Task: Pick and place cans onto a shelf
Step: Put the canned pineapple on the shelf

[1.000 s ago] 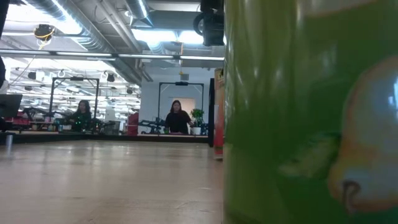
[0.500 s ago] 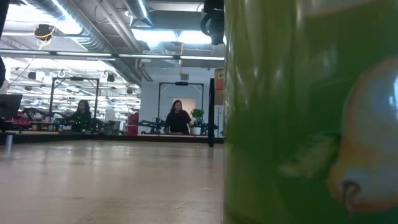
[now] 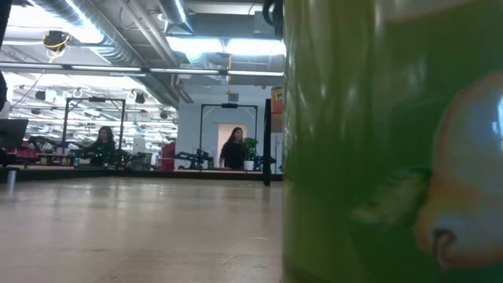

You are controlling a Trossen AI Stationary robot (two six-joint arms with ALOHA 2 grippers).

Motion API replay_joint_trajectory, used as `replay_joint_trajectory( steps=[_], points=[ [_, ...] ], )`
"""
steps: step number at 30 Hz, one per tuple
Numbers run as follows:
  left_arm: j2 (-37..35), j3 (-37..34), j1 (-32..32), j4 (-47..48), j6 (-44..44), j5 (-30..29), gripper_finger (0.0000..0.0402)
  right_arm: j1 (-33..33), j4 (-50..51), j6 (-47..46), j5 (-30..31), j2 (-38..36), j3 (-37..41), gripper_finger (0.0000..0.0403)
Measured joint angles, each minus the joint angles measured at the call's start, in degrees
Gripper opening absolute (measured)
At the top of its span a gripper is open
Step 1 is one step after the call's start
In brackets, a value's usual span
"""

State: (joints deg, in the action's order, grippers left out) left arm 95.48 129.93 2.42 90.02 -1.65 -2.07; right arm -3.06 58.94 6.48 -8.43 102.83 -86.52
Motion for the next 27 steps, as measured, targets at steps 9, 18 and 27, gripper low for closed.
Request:
replay_joint_trajectory(
  steps=[9, 18, 27],
  points=[
    [0.00, 0.00, -0.04, -0.01, -0.04, -0.33, 0.0041, 0.14, 9.12, -1.80, 4.44, -5.48, -3.26, 0.0000],
    [0.00, 0.00, -0.04, 0.00, -0.42, -3.38, 0.0041, 0.92, 21.70, -2.55, 9.18, -6.67, -17.62, 0.0000],
    [0.00, 0.00, -0.04, 0.00, -0.37, -3.72, 0.0041, 5.65, 31.31, 0.00, 11.34, -6.67, -30.93, 0.0000]
  ],
)
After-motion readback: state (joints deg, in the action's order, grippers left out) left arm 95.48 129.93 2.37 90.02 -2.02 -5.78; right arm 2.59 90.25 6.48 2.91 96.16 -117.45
